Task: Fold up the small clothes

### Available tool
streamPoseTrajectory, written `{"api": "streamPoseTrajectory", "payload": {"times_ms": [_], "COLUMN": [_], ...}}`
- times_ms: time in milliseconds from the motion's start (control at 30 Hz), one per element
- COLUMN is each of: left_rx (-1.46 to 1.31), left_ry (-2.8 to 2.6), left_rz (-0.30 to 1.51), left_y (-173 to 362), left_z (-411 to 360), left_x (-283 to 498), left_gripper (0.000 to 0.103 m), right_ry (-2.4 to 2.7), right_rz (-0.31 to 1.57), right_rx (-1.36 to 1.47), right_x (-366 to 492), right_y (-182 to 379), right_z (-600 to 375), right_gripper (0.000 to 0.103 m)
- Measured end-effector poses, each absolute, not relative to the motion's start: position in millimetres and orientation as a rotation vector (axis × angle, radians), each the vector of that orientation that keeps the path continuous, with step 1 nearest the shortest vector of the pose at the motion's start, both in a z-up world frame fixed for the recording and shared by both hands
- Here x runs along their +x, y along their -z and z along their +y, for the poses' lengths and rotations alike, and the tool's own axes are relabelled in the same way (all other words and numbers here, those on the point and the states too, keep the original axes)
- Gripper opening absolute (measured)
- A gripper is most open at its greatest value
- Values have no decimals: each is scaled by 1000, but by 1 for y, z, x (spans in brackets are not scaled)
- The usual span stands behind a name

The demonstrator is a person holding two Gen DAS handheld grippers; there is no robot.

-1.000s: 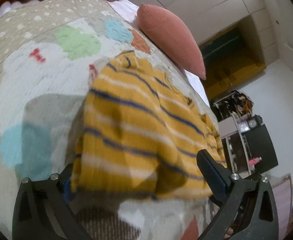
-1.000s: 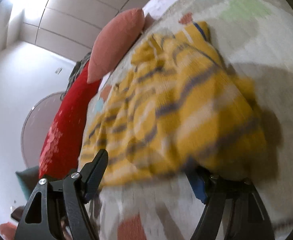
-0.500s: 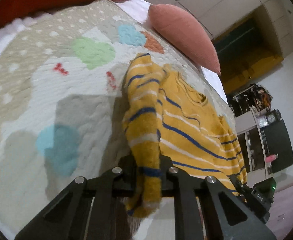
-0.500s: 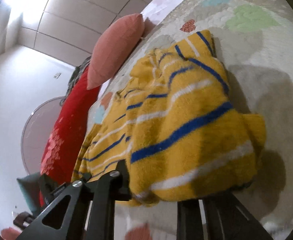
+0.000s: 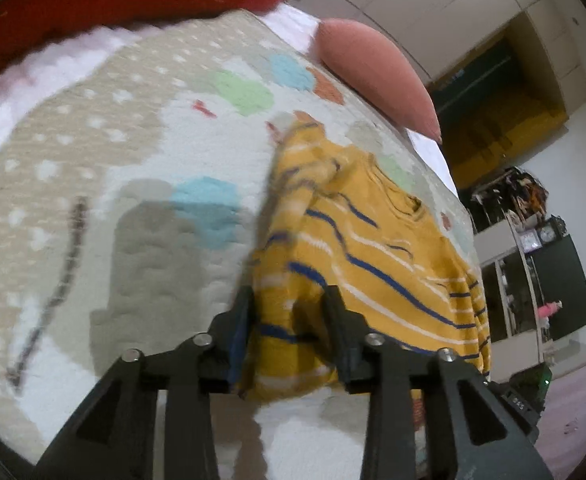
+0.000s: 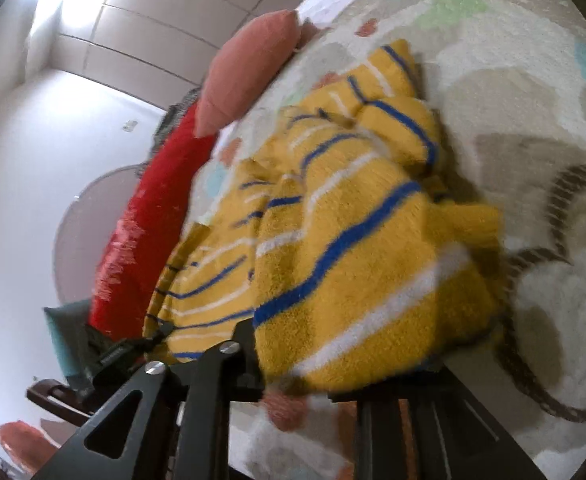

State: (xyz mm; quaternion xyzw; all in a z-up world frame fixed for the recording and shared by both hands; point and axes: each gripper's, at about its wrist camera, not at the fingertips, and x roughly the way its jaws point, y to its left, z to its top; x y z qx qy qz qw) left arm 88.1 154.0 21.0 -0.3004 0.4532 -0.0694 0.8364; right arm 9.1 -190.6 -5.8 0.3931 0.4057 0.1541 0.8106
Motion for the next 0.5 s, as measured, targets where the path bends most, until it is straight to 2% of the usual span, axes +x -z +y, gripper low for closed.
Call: {"api": "streamPoseTrajectory", "payload": {"times_ms": [100,133,233,300,433,500], "left_rx": [-615,-604,-563,-537,-462,-434], "left_ry": [112,96,51,61,114,146], "left_rz": [918,901,857,836,823,835], "left_y": [-31,-35,-49,-57,-64,-63], "left_z": [179,187,201,197,167,148], "left_x": [70,62,44,37,32,35], "left_gripper": [50,56,60,61,65,65], "right_ry": [-300,-282,-196,-162,-172,-184], "right_rz": [840,824,761,723,736,819], "right_rx": [825,809,706,622,500,412], "right_x": [-9,-16,-33,-33,-7,19], "right_y": [0,-4,-28,-43,-52,-37], "right_z": [-210,-216,-234,-236,-222,-206], "right_gripper": [42,43,48,58,58,57]}}
